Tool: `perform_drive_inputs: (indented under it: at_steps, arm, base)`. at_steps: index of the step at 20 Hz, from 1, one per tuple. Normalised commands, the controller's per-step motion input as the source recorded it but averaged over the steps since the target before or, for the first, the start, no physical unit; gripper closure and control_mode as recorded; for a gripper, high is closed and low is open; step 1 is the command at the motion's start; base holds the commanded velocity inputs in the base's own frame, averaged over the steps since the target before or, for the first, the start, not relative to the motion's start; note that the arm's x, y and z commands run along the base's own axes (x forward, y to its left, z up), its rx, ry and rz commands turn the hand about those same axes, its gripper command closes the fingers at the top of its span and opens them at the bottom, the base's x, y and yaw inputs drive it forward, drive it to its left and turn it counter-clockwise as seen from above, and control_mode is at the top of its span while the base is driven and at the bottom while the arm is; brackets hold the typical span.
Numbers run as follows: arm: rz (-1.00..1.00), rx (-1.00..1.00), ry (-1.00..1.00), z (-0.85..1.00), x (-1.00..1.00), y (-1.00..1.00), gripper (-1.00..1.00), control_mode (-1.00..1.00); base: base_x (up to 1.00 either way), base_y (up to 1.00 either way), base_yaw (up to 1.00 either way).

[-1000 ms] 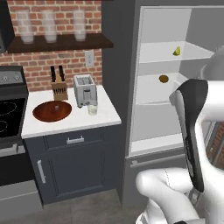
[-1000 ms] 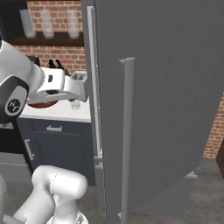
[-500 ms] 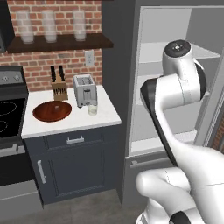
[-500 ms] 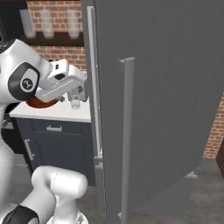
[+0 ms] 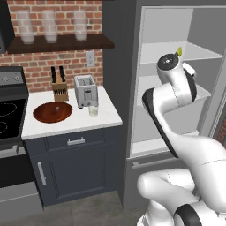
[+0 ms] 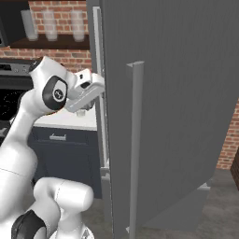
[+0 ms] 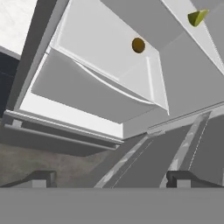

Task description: Grab a lemon wedge from the fridge and one ice cube from the ice bowl, and put them in the glass of lemonade.

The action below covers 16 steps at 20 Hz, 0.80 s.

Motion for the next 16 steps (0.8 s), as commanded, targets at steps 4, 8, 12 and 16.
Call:
perform_drive_inputs:
  at_steps: [4, 8, 12, 16]
  arm:
    - [0.03, -0.05, 0.03, -0.31, 0.64, -0.47, -1.00, -1.00]
    - [0.06, -0.07, 0.06, -0.31, 0.79, -0.29, -1.00, -1.00]
    - [0.04, -0.08, 0.07, -0.16, 0.42, -0.48, -1.00, -1.00]
    - [0.00, -0.02, 0.08, -0.16, -0.28, -1.00, -1.00, -1.00]
  base:
    - [0.00, 0.00, 0.00]
    - [0.00, 0.00, 0.00]
    - [0.00, 0.00, 0.00]
    - [0.00, 0.00, 0.00]
